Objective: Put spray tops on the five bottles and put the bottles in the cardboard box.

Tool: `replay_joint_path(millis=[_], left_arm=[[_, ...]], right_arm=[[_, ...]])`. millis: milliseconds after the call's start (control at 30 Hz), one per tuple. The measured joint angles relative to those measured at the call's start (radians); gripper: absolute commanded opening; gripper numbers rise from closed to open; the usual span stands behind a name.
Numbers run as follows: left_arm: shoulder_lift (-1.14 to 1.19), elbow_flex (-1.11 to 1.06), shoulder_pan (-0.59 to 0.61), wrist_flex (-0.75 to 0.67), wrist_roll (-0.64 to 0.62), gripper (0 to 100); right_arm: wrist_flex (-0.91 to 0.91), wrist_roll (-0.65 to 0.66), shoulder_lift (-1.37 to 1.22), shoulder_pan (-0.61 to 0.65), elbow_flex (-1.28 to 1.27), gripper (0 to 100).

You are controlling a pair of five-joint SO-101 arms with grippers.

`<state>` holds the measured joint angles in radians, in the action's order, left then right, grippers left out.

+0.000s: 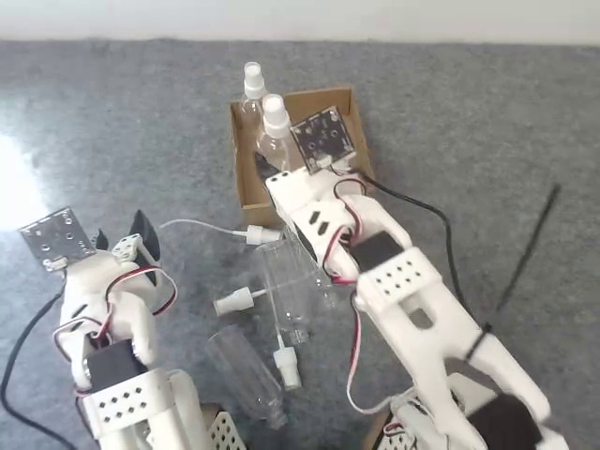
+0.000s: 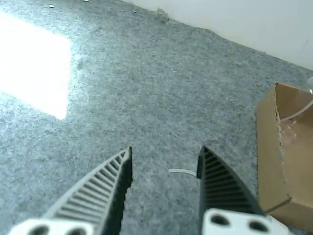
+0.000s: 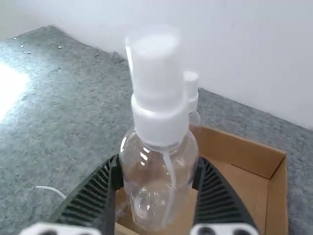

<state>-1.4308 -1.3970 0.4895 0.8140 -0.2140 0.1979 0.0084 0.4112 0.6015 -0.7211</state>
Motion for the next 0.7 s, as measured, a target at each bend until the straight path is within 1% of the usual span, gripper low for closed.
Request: replay_joint_path(millis=[500,700], left_arm=[[0.000,0.000,0.000,0.000,0.000,21],[0.000,0.000,0.000,0.000,0.000,21]], right_arm=[[-0.256,0.000,-0.396,0.002,0.138,5.1],[-0.307,0.000,-0.511,0.002,0.180,5.1]])
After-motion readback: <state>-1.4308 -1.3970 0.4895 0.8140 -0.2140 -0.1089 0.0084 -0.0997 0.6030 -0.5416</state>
